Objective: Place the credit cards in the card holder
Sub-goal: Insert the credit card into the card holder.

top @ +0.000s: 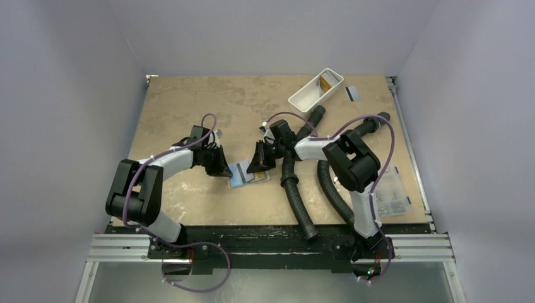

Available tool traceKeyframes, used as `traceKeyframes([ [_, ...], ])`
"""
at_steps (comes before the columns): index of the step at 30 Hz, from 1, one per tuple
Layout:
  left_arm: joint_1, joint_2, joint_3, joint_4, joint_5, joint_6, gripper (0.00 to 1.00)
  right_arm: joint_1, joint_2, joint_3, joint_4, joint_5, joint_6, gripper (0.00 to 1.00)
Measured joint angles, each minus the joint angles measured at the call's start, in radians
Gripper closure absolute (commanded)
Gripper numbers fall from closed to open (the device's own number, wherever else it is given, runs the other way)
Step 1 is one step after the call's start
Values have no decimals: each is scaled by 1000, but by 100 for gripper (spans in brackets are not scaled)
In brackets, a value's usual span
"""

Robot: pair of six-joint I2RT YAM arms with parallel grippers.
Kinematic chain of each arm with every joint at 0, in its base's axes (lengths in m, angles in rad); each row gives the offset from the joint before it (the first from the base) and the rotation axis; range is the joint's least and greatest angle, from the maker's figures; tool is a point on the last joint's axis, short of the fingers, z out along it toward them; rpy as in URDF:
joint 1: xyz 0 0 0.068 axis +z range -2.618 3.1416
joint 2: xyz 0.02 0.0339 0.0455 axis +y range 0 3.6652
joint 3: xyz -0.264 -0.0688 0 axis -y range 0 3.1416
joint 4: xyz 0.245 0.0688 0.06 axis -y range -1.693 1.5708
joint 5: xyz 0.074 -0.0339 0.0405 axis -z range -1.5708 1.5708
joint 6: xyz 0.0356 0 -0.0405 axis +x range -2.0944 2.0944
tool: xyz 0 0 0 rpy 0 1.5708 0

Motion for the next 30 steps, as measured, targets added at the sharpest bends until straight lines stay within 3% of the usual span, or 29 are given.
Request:
traceKeyframes([
  [7, -5, -11, -1, -7, -15, 14, 100, 29, -35, 31, -92, 85, -62, 63],
  [14, -5, -25, -1, -39, -52, 23, 100, 69, -89, 87, -272, 229, -191, 54],
  [22, -5, -31, -7, -48, -62, 21, 100, 117, -89, 135, -348, 320, -264, 61],
  [30, -5, -32, -18, -30, -58, 12, 100, 153, -28, 192, -330, 303, -282, 62],
])
